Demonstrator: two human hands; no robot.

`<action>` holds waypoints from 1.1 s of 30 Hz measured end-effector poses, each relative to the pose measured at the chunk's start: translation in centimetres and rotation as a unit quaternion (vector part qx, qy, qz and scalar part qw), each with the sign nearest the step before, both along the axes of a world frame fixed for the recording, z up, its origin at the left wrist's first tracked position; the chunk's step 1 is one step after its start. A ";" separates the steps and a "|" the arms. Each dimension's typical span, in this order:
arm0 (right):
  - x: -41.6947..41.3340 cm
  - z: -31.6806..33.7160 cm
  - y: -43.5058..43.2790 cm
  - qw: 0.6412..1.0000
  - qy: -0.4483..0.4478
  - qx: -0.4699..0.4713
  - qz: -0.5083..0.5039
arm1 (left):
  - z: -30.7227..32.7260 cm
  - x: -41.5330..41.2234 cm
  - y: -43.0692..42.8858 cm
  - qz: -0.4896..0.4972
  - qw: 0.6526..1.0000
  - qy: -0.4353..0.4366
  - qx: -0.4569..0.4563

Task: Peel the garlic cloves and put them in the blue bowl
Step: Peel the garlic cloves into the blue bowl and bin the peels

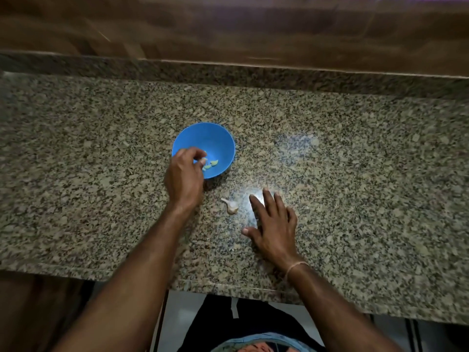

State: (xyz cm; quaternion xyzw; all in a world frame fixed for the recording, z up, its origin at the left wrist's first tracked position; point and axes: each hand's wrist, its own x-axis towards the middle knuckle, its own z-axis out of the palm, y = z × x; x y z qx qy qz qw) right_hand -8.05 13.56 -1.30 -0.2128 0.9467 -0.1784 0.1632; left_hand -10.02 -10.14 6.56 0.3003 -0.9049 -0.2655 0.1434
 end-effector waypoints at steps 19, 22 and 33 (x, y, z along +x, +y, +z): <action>-0.8 1.9 0.5 0.935 -0.077 -0.321 -0.126 | -3.1 5.9 7.6 0.042 0.755 0.084 0.649; -0.8 4.9 -0.2 0.893 -0.108 -0.414 -0.143 | -2.2 6.7 8.8 0.056 0.692 0.115 0.710; -0.2 7.5 -0.6 0.882 -0.098 -0.444 -0.124 | -0.2 7.7 10.8 -0.011 0.737 0.136 0.662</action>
